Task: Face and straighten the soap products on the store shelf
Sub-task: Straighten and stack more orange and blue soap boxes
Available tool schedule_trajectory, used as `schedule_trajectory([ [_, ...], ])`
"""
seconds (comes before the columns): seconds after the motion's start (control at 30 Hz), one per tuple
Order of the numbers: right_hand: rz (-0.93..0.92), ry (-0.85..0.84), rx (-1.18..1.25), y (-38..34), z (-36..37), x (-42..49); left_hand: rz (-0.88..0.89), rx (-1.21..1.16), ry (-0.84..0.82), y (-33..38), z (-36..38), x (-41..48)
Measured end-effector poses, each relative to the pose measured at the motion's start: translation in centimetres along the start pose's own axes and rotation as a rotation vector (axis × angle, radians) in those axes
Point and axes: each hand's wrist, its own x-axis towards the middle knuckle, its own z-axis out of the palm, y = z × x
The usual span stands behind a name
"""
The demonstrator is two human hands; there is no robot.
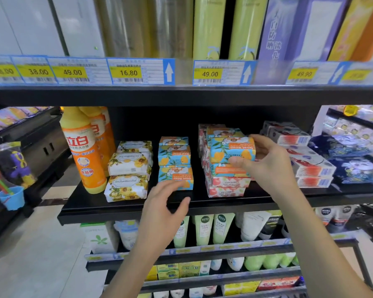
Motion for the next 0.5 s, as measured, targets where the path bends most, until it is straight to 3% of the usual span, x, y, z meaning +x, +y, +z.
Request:
schedule_trajectory([
  [0.23,0.013,0.104,0.204,1.4,-3.2,-0.4,-0.102,-0.074,-0.152,5.1,3.0,5.3],
  [0.37,0.025,0.115,0.225,2.7,-4.4,-0.4,-0.149,-0.180,-0.121,5.7,5.3,6.6],
  [0.5,0.040,0.103,0.240,4.0,-4.6,-0.5,-0.137,-0.114,-0.043,5.7,6.5,6.7],
])
